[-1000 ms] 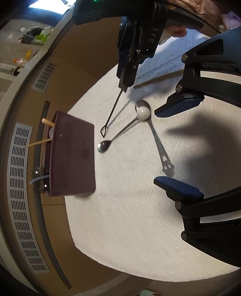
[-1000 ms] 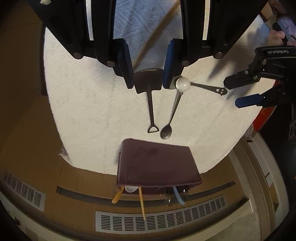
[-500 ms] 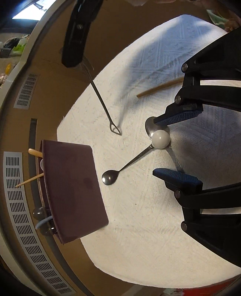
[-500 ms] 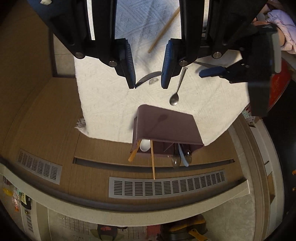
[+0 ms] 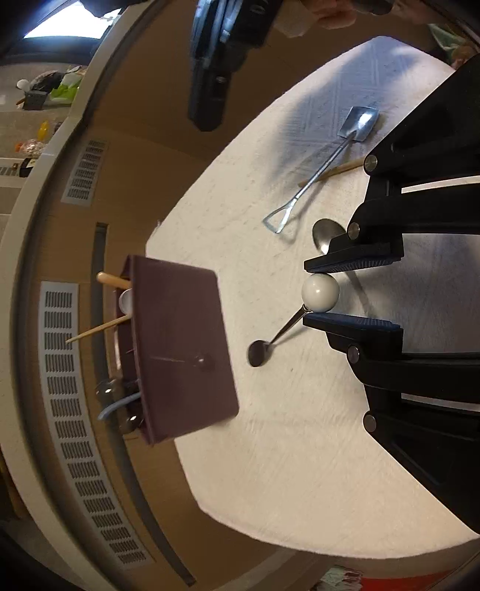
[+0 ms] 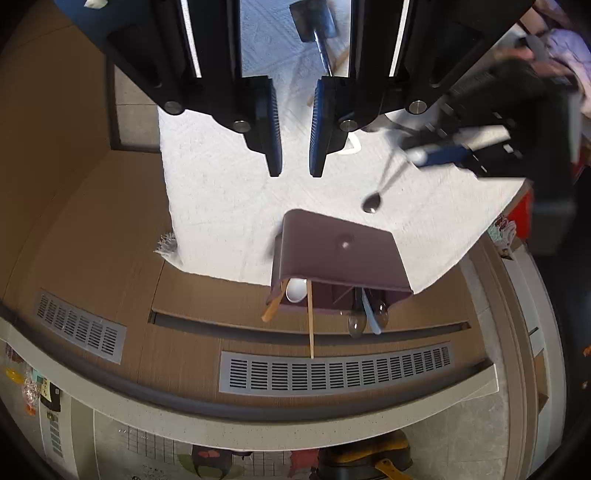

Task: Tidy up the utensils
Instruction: 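Grasp the white ball handle with the left tool while the right grasps the shovel, then lift and insert the ball-handled spoon with the left tool while the right inserts the shovel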

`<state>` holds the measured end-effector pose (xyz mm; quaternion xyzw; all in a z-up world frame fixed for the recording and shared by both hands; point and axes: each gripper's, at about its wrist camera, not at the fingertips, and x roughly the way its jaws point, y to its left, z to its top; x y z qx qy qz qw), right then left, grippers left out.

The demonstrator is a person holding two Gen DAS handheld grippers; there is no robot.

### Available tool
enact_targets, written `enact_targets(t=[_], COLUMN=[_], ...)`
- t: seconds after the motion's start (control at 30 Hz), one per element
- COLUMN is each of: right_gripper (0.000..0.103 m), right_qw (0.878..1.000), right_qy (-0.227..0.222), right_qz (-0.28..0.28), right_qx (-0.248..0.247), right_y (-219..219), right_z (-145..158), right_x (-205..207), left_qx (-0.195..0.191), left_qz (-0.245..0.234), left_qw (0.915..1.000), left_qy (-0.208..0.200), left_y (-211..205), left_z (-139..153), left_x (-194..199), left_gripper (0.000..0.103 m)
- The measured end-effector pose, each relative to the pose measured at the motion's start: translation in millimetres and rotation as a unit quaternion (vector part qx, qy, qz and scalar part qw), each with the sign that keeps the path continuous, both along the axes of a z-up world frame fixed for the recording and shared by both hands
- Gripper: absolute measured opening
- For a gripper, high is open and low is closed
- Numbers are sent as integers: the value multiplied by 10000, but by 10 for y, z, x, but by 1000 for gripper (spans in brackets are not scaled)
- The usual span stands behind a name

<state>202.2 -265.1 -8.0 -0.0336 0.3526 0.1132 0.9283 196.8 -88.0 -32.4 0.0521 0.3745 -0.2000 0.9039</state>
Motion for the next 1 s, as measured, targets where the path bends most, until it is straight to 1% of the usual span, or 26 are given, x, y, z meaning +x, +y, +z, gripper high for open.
enact_targets(t=[0.07,0.13,0.2,0.37,0.43,0.47,0.53,0.57,0.6,0.67,0.7,0.77,0.83,1.0], right_gripper=[16,16,16,16,17,20,41,44,44,44,42,21,22,22], right_qw=[9996,9975,9951,9897,9899,9902,9907,9912,9913,9899,9893,9896,9897,9957], right_qy=[261,597,835,1267,1299,1287,1264,1233,1231,1327,1365,1340,1323,726], right_qz=[121,325,444,548,503,510,504,477,472,502,507,517,542,400], right_qx=[57,175,290,379,259,159,11,-26,-27,2,21,28,119,419], right_y=[-26,-20,9,134,197,241,304,325,343,350,357,373,368,231], right_z=[-94,-215,-335,-613,-685,-712,-758,-778,-797,-844,-858,-850,-804,-422], right_x=[22,57,103,340,420,465,550,593,635,702,720,714,664,331], left_qx=[-27,-98,-198,-475,-623,-675,-731,-735,-727,-754,-791,-873,-905,-935], left_qz=[73,158,192,234,227,224,219,210,194,178,160,116,114,98], left_qw=[9997,9992,9987,9978,9973,9971,9967,9967,9967,9966,9964,9959,9957,9955], left_qy=[-219,-354,-422,-387,-310,-287,-278,-290,-298,-281,-253,-180,-159,-151], left_y=[112,217,300,473,520,528,536,532,529,535,535,538,540,532], left_z=[139,262,359,493,520,525,547,558,567,575,579,586,600,627], left_x=[-43,-58,-60,-64,-65,-69,-87,-103,-119,-133,-136,-138,-160,-219], left_gripper=[23,23,23,23,23,23,23,23,23,23,23,23,23,23])
